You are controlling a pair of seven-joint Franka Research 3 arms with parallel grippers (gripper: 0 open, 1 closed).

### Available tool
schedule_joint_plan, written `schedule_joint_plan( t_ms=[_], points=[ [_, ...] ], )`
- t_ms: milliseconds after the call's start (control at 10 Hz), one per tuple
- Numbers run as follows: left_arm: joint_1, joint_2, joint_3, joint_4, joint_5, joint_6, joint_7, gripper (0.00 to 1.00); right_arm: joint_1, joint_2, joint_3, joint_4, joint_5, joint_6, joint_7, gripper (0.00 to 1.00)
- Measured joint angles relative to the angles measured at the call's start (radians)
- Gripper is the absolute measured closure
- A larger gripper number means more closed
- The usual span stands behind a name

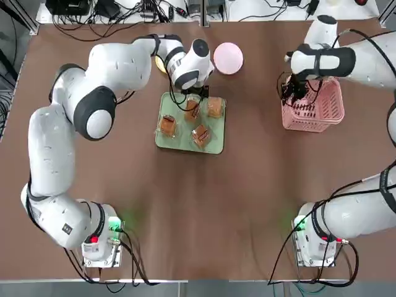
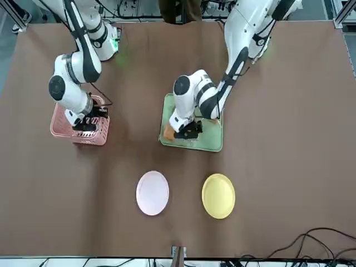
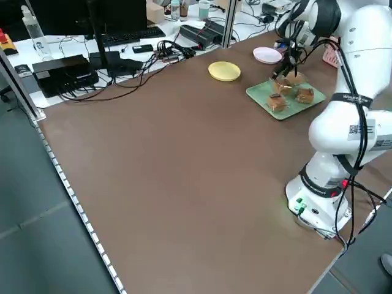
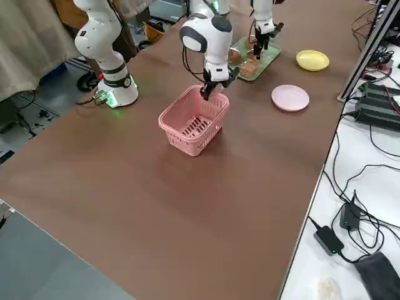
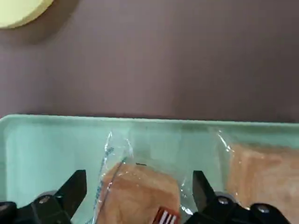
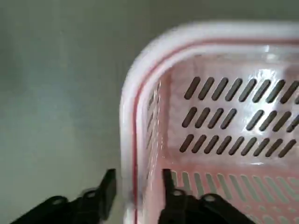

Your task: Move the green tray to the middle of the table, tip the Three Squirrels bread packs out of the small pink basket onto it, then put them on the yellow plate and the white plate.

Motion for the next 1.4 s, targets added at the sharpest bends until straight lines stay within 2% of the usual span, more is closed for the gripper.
schedule_joint_plan(
  t_ms=[300, 600, 700, 900, 1000, 1100, 1200, 1400],
  points=[
    [-0.024, -0.002, -0.002, -0.04, 0.0, -0.006, 0.073, 0.0, -0.005, -0.01, -0.005, 0.195, -0.004, -0.215, 0.001, 0.02],
    [-0.032, 0.003, -0.002, -0.07, 0.0, -0.006, 0.118, 0.0, -0.069, -0.018, -0.013, 0.462, -0.055, -0.38, 0.001, 0.01],
    [-0.029, 0.004, 0.004, -0.072, 0.0, -0.006, 0.128, 0.0, -0.112, -0.022, -0.013, 0.598, -0.069, -0.487, 0.0, 0.01],
    [-0.002, 0.005, 0.014, -0.074, 0.0, -0.006, 0.151, 0.0, -0.171, -0.03, 0.003, 0.752, -0.084, -0.658, -0.023, 0.01],
    [0.027, 0.005, 0.015, -0.073, 0.0, -0.006, 0.176, 0.0, -0.216, -0.041, 0.038, 0.796, -0.103, -0.719, -0.029, 0.01],
    [0.058, 0.005, 0.018, -0.07, 0.0, -0.006, 0.196, 0.0, -0.266, -0.06, 0.089, 0.81, -0.125, -0.773, -0.03, 0.01],
    [0.087, 0.005, 0.022, -0.062, 0.0, -0.006, 0.215, 0.0, -0.296, -0.077, 0.121, 0.811, -0.137, -0.809, -0.03, 0.01],
    [0.158, 0.006, 0.032, -0.048, 0.0, -0.006, 0.277, 0.0, -0.314, -0.092, 0.118, 0.811, -0.142, -0.823, -0.028, 0.02]
  ],
)
